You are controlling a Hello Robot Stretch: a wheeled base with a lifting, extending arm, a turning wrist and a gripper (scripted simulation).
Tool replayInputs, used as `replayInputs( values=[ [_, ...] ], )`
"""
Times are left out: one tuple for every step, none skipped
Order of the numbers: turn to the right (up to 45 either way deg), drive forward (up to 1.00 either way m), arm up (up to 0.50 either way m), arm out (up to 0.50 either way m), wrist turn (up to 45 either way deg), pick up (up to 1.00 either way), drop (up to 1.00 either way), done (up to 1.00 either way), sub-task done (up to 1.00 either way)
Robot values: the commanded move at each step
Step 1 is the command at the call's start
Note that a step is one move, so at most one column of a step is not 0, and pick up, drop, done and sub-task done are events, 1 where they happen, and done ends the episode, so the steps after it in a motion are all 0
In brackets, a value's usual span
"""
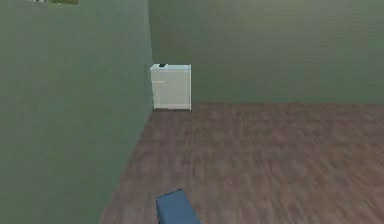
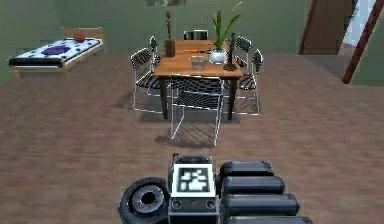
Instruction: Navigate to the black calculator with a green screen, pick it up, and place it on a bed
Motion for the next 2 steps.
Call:
replayInputs(
  values=[
    [0.0, 0.45, 0.0, 0.0, 0.0, 0.0, 0.0, 0.0, 0.0],
    [45.0, 0.0, 0.0, 0.0, 0.0, 0.0, 0.0, 0.0, 0.0]
  ],
)
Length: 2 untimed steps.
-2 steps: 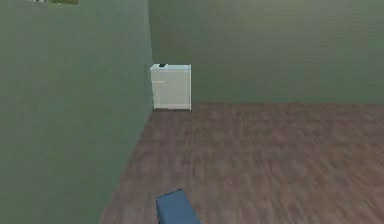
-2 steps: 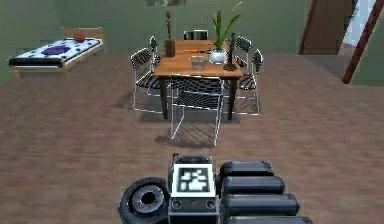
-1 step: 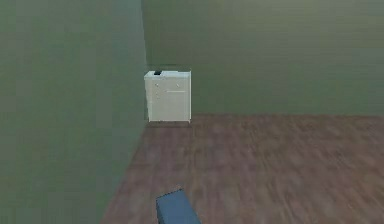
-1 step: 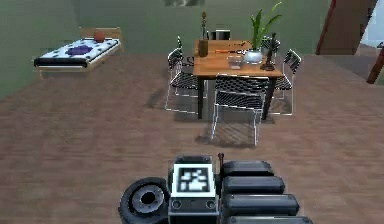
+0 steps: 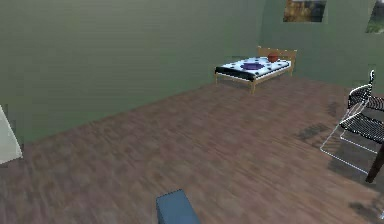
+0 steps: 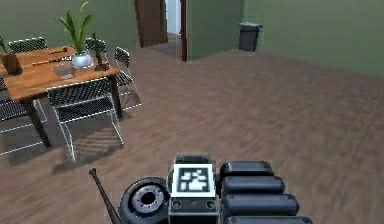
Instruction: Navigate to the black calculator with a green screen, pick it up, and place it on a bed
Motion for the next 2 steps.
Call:
replayInputs(
  values=[
    [3.0, 0.0, 0.0, 0.0, 0.0, 0.0, 0.0, 0.0, 0.0],
    [0.0, 0.55, 0.0, 0.0, 0.0, 0.0, 0.0, 0.0, 0.0]
  ],
)
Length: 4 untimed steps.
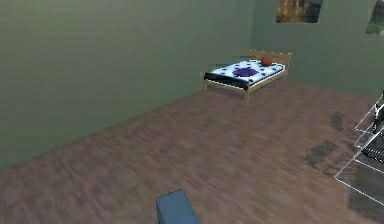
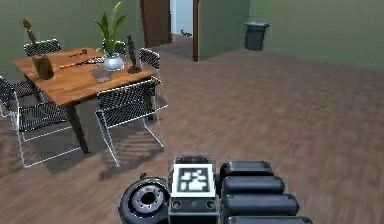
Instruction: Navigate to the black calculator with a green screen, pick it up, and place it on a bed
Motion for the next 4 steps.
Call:
replayInputs(
  values=[
    [18.0, 0.0, 0.0, 0.0, 0.0, 0.0, 0.0, 0.0, 0.0],
    [0.0, 1.0, 0.0, 0.0, 0.0, 0.0, 0.0, 0.0, 0.0],
    [0.0, 1.0, 0.0, 0.0, 0.0, 0.0, 0.0, 0.0, 0.0],
    [12.0, 0.0, 0.0, 0.0, 0.0, 0.0, 0.0, 0.0, 0.0]
  ],
)
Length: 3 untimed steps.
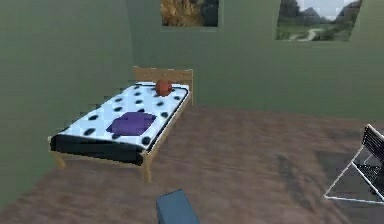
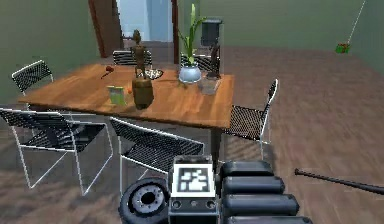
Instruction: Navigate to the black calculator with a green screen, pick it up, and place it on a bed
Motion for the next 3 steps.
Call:
replayInputs(
  values=[
    [0.0, 0.15, 0.0, 0.0, 0.0, 0.0, 0.0, 0.0, 0.0],
    [6.0, 0.0, 0.0, 0.0, 0.0, 0.0, 0.0, 0.0, 0.0],
    [3.0, 0.0, 0.0, 0.0, 0.0, 0.0, 0.0, 0.0, 0.0]
  ],
)
